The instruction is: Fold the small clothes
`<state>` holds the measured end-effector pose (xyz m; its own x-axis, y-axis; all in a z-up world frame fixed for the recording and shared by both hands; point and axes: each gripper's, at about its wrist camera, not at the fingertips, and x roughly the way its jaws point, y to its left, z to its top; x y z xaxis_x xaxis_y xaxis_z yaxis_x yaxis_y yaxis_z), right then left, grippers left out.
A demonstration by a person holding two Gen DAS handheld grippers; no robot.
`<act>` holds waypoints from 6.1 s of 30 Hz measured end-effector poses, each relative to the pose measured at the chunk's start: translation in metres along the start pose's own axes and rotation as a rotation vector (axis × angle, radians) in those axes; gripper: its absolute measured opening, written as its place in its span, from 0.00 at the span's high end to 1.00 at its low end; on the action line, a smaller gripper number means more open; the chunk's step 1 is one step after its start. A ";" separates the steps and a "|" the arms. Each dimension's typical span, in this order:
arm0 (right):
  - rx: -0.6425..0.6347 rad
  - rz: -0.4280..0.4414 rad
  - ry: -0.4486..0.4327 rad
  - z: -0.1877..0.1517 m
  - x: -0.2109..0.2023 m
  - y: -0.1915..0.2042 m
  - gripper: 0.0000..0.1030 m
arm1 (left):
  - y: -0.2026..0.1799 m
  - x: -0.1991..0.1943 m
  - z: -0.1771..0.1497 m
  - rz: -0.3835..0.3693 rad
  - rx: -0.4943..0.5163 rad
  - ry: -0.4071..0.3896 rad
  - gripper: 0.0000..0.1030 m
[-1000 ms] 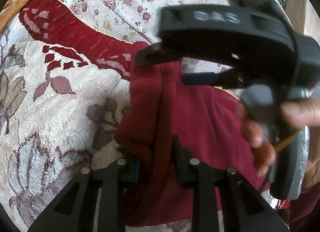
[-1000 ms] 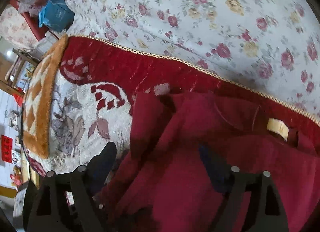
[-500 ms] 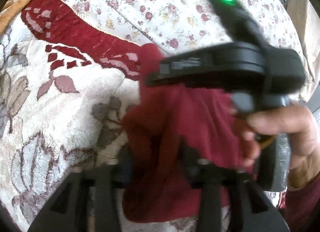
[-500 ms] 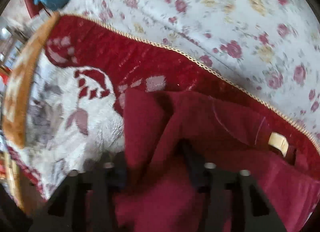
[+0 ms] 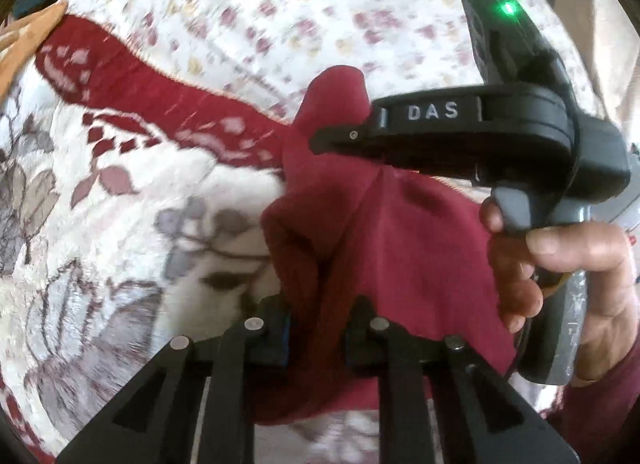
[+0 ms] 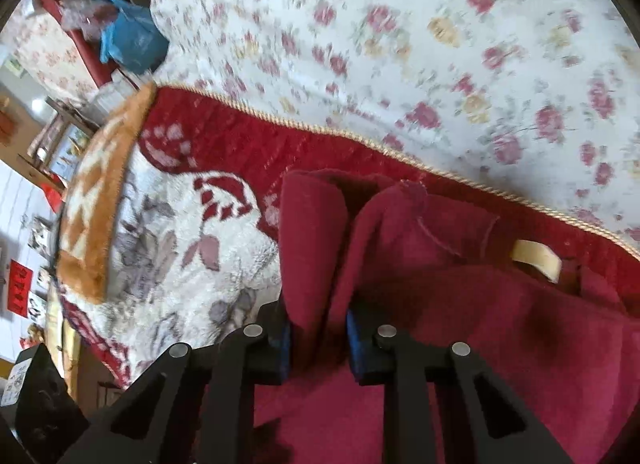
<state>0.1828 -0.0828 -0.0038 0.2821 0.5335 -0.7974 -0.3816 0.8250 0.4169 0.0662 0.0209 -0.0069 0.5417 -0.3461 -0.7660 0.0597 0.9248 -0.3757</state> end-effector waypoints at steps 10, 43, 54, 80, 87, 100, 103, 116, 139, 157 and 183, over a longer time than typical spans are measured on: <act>0.008 -0.034 -0.043 -0.012 -0.078 -0.047 0.78 | -0.078 -0.006 -0.001 -0.005 0.096 0.015 0.83; 0.293 -0.144 -0.137 -0.130 -0.178 -0.208 0.46 | -0.193 0.014 -0.043 -0.069 0.371 0.095 0.31; 0.117 -0.172 -0.102 -0.206 -0.161 -0.130 0.92 | -0.120 0.038 -0.041 0.075 0.252 0.085 0.31; 0.261 -0.264 -0.235 -0.184 -0.175 -0.161 0.84 | -0.128 0.051 -0.058 0.106 0.327 0.049 0.23; 0.242 -0.342 -0.197 -0.200 -0.163 -0.164 0.84 | -0.133 0.053 -0.059 0.110 0.340 0.046 0.22; 0.372 -0.367 -0.292 -0.171 -0.185 -0.171 0.30 | -0.130 0.055 -0.060 0.117 0.333 0.048 0.20; 0.434 -0.319 -0.251 -0.158 -0.162 -0.195 0.38 | -0.130 0.056 -0.060 0.116 0.332 0.052 0.20; 0.315 -0.425 -0.256 -0.171 -0.171 -0.182 0.71 | -0.129 0.058 -0.061 0.108 0.317 0.066 0.18; 0.366 -0.323 -0.285 -0.199 -0.175 -0.182 0.18 | -0.118 0.055 -0.042 -0.057 0.192 0.065 0.10; 0.312 -0.120 -0.352 -0.182 -0.133 -0.204 0.37 | -0.122 0.098 -0.026 -0.183 0.188 0.147 0.34; 0.025 -0.219 -0.335 -0.234 -0.204 -0.040 0.40 | -0.079 -0.035 -0.085 0.064 0.143 -0.065 0.16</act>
<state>-0.0654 -0.2680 0.0403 0.6271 0.3723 -0.6842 -0.2601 0.9281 0.2666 -0.0288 -0.0534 0.0047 0.6008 -0.2792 -0.7490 0.1395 0.9593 -0.2457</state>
